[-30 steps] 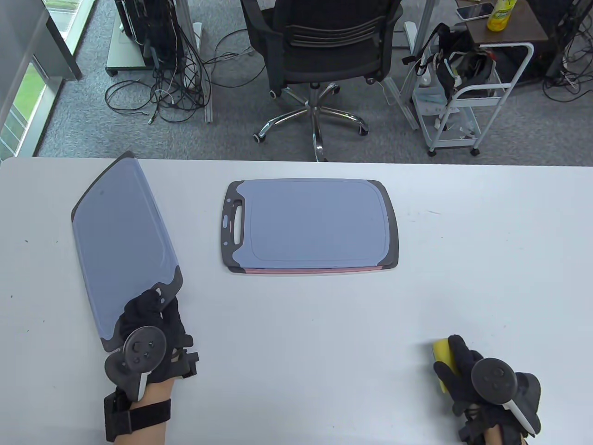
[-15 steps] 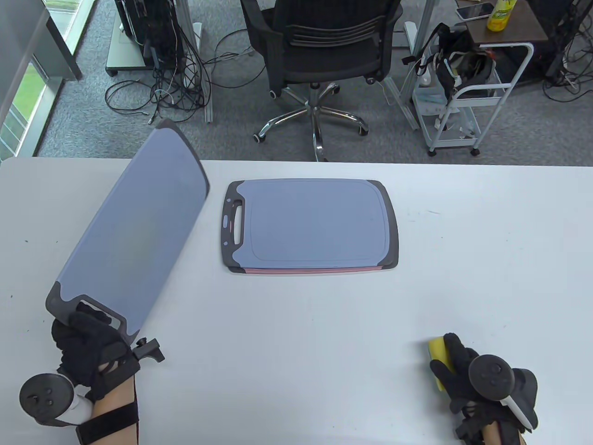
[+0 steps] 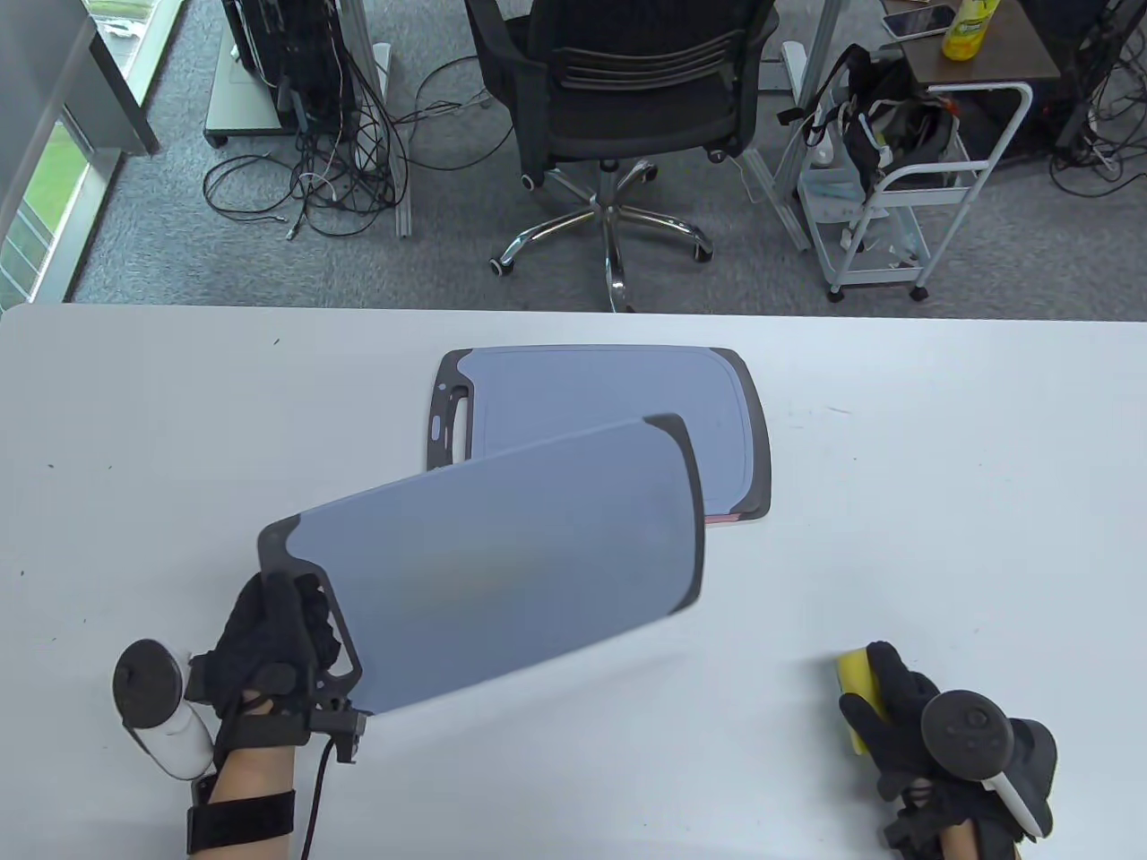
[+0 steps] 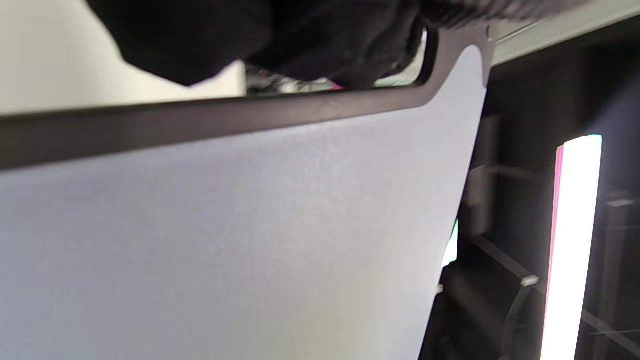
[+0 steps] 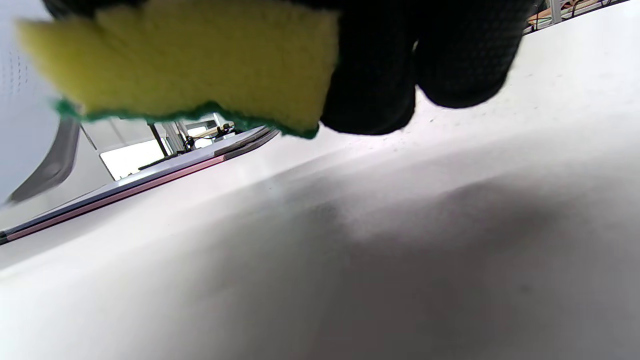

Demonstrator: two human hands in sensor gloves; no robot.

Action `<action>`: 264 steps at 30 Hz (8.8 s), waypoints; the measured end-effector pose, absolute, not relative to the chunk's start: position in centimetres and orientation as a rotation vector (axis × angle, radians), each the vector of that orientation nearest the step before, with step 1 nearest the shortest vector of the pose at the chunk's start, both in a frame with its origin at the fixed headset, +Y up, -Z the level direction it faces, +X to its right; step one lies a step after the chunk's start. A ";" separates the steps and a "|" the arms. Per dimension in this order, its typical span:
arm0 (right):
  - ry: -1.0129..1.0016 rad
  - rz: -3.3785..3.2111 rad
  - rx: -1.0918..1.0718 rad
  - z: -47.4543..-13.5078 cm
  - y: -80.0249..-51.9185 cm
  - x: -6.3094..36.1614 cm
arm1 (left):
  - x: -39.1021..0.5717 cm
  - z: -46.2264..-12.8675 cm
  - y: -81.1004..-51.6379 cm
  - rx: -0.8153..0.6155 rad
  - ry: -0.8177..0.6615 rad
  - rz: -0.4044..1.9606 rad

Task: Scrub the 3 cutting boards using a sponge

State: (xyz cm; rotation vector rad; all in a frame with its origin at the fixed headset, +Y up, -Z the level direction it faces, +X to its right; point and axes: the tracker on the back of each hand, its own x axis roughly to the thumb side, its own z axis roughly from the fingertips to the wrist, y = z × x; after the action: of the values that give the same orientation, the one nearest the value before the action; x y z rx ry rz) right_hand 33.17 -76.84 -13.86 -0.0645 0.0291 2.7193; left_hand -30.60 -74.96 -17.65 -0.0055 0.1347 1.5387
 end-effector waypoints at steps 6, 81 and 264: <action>0.022 2.709 -0.075 -13.8 -76.7 33.5 | -27.3 -18.8 -76.9 -0.315 0.133 1.486; 0.273 3.140 -0.292 -20.8 -77.3 22.4 | -24.5 -21.0 -82.9 -0.590 0.265 1.126; -0.006 3.061 1.208 -13.9 -76.7 -2.6 | -24.4 -20.8 -83.0 -0.605 0.293 1.176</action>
State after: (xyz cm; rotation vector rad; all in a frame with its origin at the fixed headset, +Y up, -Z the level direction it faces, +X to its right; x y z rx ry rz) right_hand -2.58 -76.71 -13.92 1.2078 -0.0063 3.0605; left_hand -24.44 -82.99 -20.82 -0.6051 0.2927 1.1757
